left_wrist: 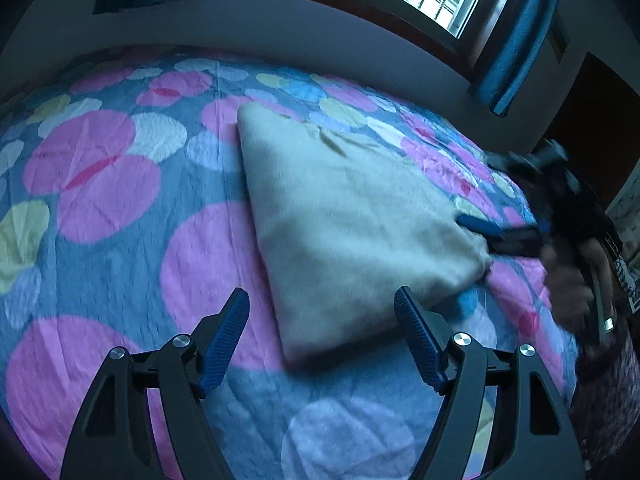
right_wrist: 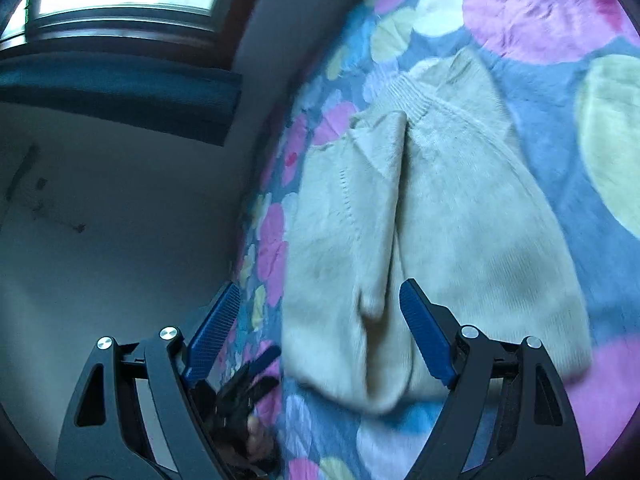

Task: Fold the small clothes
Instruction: 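Open the left tool and release the folded bundle, then grasp the bundle's edge with the right tool and tuck it under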

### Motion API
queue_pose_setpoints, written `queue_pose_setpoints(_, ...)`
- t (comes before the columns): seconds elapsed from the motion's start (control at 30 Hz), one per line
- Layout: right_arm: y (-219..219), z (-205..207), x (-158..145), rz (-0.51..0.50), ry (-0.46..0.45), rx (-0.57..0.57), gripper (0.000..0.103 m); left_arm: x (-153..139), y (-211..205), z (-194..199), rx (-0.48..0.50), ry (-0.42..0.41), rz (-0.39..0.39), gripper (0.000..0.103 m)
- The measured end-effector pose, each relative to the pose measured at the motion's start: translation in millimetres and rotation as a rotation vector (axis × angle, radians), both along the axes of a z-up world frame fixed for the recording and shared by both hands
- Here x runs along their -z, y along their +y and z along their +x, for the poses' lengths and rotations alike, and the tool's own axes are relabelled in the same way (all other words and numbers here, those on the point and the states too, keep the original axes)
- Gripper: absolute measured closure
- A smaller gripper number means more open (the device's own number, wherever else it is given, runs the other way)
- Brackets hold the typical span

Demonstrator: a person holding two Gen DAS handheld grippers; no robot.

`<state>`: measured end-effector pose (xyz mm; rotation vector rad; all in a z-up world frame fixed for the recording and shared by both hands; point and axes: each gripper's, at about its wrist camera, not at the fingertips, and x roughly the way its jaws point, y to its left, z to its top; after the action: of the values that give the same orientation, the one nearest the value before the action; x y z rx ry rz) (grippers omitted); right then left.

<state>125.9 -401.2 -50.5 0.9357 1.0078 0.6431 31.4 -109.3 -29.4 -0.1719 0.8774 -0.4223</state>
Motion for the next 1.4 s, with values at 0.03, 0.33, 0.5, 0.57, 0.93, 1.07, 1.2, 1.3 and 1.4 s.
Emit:
queue_pose_setpoints(0.03, 3, 8, 3, -0.012, 0.017, -0.003, 0.021, 3, 1, -2, 0.003, 0.004, -0.002, 0.029)
queue_pose_setpoints(0.33, 23, 52, 20, -0.028, 0.088, -0.048, 0.021, 19, 7, -1, 0.002, 0.057, -0.021, 0.029)
queue_pose_setpoints(0.5, 30, 73, 22, -0.01, 0.101, -0.046, 0.021, 23, 6, 2, 0.001, 0.066, -0.038, 0.027)
queue_pose_setpoints(0.57, 33, 83, 23, -0.002, 0.1, -0.043, 0.021, 24, 6, 3, -0.003, 0.07, -0.05, 0.027)
queue_pose_setpoints(0.93, 52, 124, 31, 0.029, 0.108, -0.077, 0.033, 24, 7, 4, 0.002, 0.073, -0.069, 0.025)
queue_pose_setpoints(1.07, 66, 132, 35, -0.098, 0.101, -0.105, 0.065, 24, 3, 1, 0.029, 0.071, -0.058, 0.023)
queue_pose_setpoints(1.2, 67, 136, 36, -0.121, 0.095, -0.099, 0.093, 22, -3, -2, 0.053, 0.066, -0.033, 0.023)
queue_pose_setpoints(1.3, 66, 136, 22, -0.155, 0.041, -0.096, 0.094, 22, -7, -2, 0.066, 0.066, -0.015, 0.023)
queue_pose_setpoints(1.4, 63, 136, 1, -0.173, -0.015, -0.084, 0.095, 22, -14, -2, 0.094, 0.064, -0.006, 0.023)
